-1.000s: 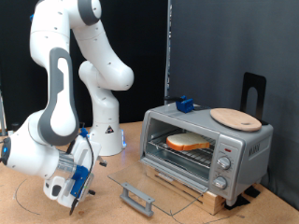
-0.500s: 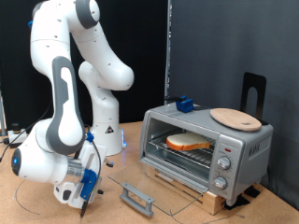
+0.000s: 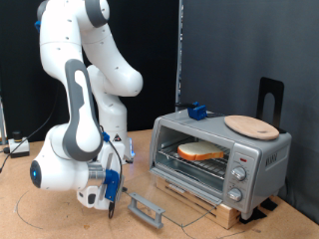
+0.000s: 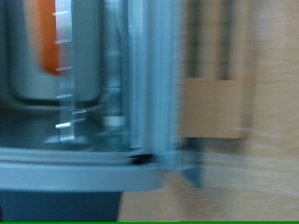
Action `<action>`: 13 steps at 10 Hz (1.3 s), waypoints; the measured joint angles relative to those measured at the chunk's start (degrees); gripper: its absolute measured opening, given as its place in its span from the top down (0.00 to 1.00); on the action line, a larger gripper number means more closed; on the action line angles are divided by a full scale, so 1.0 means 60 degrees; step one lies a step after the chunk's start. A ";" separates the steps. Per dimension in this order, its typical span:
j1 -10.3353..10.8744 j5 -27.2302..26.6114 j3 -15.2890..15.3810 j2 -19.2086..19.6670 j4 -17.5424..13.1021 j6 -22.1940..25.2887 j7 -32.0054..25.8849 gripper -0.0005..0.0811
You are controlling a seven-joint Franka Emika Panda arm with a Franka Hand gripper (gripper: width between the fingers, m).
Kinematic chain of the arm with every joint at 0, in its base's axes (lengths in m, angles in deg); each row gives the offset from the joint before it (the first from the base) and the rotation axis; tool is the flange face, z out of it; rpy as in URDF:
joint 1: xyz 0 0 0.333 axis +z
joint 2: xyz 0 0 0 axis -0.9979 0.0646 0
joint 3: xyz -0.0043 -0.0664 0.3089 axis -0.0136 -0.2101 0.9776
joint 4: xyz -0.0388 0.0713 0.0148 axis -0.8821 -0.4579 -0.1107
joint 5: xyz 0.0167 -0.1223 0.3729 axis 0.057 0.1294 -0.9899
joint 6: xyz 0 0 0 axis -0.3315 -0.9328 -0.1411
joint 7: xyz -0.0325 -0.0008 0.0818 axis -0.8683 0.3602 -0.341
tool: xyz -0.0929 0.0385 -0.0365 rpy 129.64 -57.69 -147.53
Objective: Make a piece of toast with the oven
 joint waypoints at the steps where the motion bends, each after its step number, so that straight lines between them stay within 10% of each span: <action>1: -0.0172 -0.0075 0.0006 -0.0145 -0.0026 0.0682 -0.0130 0.00; 5: -0.0434 -0.0641 0.0147 -0.0975 0.0209 0.2248 -0.0488 0.00; 13: -0.0318 -0.1676 0.1382 -0.3096 0.1805 0.2563 -0.1057 0.00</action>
